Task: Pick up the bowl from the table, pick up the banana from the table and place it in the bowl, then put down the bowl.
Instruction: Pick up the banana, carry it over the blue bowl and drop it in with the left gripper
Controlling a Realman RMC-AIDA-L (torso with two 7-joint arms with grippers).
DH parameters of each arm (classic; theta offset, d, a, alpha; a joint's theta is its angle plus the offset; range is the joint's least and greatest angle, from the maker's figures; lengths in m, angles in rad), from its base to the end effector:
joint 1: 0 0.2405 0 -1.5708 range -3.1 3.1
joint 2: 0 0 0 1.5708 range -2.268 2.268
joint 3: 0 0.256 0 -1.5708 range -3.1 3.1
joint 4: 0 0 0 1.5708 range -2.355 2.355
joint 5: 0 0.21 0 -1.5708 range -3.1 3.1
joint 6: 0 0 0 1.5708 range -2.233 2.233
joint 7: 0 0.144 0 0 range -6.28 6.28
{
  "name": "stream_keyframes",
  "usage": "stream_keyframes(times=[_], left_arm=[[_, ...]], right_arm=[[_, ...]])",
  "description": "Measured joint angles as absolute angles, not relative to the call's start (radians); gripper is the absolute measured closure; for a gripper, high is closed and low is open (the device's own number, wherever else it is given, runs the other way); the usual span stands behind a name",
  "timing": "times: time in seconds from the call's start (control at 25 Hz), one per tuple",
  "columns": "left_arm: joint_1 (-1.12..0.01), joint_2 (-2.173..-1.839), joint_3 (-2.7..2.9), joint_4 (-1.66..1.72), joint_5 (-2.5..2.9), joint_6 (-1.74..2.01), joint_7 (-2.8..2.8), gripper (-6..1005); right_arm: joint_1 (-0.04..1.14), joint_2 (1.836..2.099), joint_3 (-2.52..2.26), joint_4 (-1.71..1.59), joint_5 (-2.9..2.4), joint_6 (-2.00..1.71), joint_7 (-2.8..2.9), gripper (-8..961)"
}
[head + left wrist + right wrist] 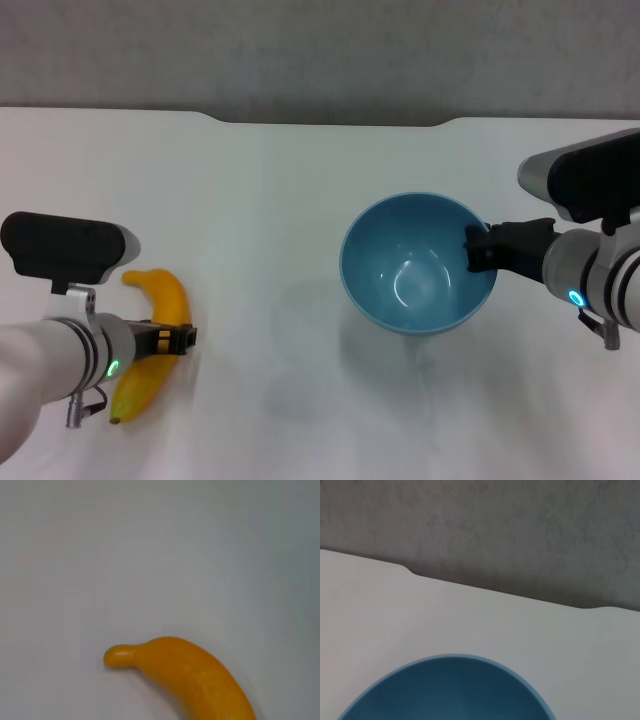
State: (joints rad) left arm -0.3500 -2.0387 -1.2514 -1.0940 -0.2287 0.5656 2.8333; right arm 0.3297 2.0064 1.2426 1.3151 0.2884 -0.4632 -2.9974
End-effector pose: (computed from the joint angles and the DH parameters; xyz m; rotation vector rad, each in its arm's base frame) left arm -0.2738 0.3570 -0.0614 -1.9209 -1.1774 0.0625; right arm 0.2034 0.3757 -0.0358 -2.0439 0.8703 0.1862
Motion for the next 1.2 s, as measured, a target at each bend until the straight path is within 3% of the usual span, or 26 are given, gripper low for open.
stream_keyframes(times=[0.12, 0.56, 1.2], left_arm=[[-0.337, -2.035, -1.262, -1.150, -0.228, 0.583, 2.837, 487], [-0.148, -2.030, -1.237, -1.574, -0.165, 0.541, 2.840, 487], [-0.136, -2.035, -1.101, -1.696, -0.133, 0.389, 2.842, 488]], right_arm=[[0.330, 2.006, 1.242, 1.309, 0.288, -0.463, -2.997, 890], [0.361, 2.008, 1.207, 1.271, 0.294, -0.444, -2.991, 882], [0.435, 2.011, 1.113, 1.238, 0.314, -0.400, -2.965, 871]])
